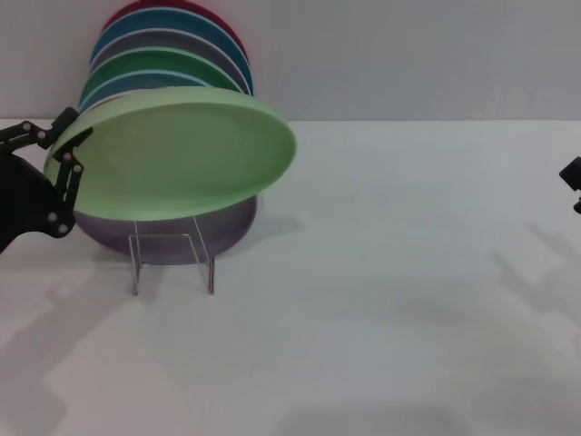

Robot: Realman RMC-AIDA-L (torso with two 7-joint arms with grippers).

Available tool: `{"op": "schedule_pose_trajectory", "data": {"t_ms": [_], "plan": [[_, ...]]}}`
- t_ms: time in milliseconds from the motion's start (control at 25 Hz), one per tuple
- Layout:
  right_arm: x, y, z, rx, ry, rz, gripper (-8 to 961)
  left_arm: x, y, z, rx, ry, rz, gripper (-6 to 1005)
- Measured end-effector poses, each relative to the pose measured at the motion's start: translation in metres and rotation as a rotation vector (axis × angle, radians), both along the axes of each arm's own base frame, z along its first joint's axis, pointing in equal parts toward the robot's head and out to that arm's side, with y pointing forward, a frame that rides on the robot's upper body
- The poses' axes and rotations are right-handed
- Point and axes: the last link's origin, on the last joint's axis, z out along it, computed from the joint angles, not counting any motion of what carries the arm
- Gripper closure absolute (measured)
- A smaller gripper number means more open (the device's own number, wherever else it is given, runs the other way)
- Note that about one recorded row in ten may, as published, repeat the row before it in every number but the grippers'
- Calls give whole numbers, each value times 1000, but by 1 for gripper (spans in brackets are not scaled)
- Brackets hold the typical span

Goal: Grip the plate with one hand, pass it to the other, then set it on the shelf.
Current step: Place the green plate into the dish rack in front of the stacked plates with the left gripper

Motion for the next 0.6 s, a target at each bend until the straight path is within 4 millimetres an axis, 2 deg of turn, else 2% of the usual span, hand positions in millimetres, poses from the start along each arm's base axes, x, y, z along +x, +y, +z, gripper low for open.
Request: {"op": "schedule_pose_trajectory", "data": {"t_ms": [600], "plan": [[-4,3,-3,-16,-4,18,139,-13,6,4,13,65,65,882]]}}
